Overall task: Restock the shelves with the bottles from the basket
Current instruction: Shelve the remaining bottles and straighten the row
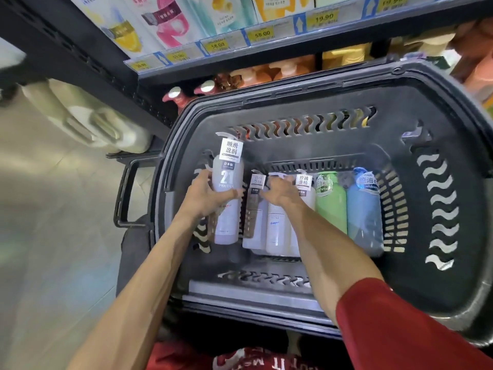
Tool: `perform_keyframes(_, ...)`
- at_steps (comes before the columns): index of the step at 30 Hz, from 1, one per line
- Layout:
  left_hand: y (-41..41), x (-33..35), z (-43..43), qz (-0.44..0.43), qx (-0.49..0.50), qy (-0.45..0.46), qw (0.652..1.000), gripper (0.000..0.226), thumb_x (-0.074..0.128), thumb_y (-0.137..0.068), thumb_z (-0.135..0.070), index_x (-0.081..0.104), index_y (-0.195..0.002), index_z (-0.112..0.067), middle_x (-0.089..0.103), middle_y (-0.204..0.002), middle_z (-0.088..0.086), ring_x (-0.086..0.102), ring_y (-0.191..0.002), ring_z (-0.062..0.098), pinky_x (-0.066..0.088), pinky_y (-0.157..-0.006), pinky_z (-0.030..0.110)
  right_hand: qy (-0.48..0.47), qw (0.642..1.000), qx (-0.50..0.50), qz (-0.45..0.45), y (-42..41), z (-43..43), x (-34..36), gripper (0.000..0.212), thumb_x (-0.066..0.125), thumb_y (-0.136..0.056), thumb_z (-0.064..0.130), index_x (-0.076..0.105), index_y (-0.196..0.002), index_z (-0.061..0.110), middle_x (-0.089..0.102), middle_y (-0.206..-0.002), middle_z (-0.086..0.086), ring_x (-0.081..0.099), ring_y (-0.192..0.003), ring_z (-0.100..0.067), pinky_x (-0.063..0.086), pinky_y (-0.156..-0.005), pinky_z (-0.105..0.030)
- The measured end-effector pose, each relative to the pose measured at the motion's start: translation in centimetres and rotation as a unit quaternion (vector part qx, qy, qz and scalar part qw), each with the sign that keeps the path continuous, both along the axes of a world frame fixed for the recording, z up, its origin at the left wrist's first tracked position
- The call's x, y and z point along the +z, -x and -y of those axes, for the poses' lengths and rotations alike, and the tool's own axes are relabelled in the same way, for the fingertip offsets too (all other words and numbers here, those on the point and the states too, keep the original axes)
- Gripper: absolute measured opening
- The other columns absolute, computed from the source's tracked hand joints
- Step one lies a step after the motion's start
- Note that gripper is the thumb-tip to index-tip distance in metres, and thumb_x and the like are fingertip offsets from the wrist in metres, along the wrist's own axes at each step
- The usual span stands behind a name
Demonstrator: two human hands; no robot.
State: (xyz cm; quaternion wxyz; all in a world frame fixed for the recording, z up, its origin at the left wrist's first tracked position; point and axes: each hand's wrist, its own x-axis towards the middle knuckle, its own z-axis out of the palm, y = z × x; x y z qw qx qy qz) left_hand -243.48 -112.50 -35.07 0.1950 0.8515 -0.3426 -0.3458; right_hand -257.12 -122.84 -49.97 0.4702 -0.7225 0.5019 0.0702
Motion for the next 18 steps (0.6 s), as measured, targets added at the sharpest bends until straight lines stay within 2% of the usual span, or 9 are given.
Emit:
perform_keyframes(2,0.0,0.0,-0.1,-0.002,0.002,-0.001,1.0,0.063,0.091,-0.074,-0.029,0.055,-0.123,-0.015,0.072,-0.11,0.003,0.071,-0.098,0.02,0.06,-0.082,0.039,0.002,0.999,0.029,-0.027,-0.6,-0.5,-0.9,0.032,0.06,-0.094,0.038,0.067,-0.114,0.015,0.051,-0.138,-0.007,0.029,-0.141,-0.034,0.034,-0.104,-0.044)
perform_keyframes(5,0.1,0.3,-0.1,0.005,0.005,0.003,1.0,0.062,0.091,-0.073,-0.032,0.054,-0.12,-0.016,0.069,-0.103,-0.004,0.069,-0.093,0.012,0.052,-0.067,0.021,0.004,0.997,0.061,-0.054,-1.6,-0.8,-2.0,0.038,0.061,-0.093,0.05,0.072,-0.112,0.019,0.03,-0.159,0.0,0.007,-0.151,-0.035,0.018,-0.117,-0.049)
perform_keyframes(7,0.2,0.3,-0.2,0.004,0.009,0.007,1.0,0.062,0.092,-0.072,-0.033,0.054,-0.119,-0.016,0.067,-0.099,-0.01,0.067,-0.087,0.005,0.048,-0.061,0.015,0.006,0.996,0.063,-0.068,-2.1,-0.7,-2.7,0.041,0.06,-0.093,0.049,0.067,-0.122,0.019,0.023,-0.162,-0.001,0.0,-0.152,-0.036,0.013,-0.12,-0.05)
perform_keyframes(10,0.3,0.4,-0.4,0.008,0.005,0.008,1.0,0.06,0.092,-0.072,-0.034,0.053,-0.116,-0.019,0.066,-0.098,-0.013,0.065,-0.084,-0.002,0.047,-0.058,0.011,0.01,0.994,0.068,-0.09,-2.7,-0.7,-3.1,0.044,0.061,-0.094,0.042,0.061,-0.131,0.019,0.02,-0.163,-0.003,-0.001,-0.151,-0.039,0.009,-0.12,-0.051)
perform_keyframes(13,0.1,0.3,-0.6,0.003,0.005,0.007,1.0,0.06,0.092,-0.071,-0.035,0.053,-0.115,-0.019,0.067,-0.104,-0.009,0.067,-0.092,0.006,0.051,-0.066,0.021,0.02,0.992,0.063,-0.104,-2.8,-0.8,-2.9,0.044,0.065,-0.091,0.033,0.059,-0.131,0.016,0.024,-0.162,-0.005,0.004,-0.15,-0.041,0.009,-0.12,-0.054)
perform_keyframes(15,-0.1,0.2,-0.6,0.0,0.004,0.009,1.0,0.061,0.093,-0.07,-0.036,0.055,-0.115,-0.019,0.068,-0.106,-0.006,0.068,-0.094,0.009,0.052,-0.07,0.024,0.038,0.991,0.055,-0.117,-3.0,-0.8,-2.5,0.043,0.068,-0.088,0.029,0.061,-0.128,0.017,0.029,-0.159,-0.004,0.012,-0.148,-0.041,0.012,-0.12,-0.054)
perform_keyframes(18,-0.5,0.1,-0.6,-0.001,0.007,0.002,1.0,0.059,0.093,-0.068,-0.038,0.056,-0.11,-0.021,0.069,-0.103,-0.005,0.068,-0.089,0.01,0.051,-0.065,0.02,0.074,0.985,0.051,-0.149,-3.2,-0.9,-2.2,0.042,0.067,-0.087,0.027,0.061,-0.128,0.02,0.038,-0.151,0.0,0.025,-0.141,-0.037,0.02,-0.116,-0.05)
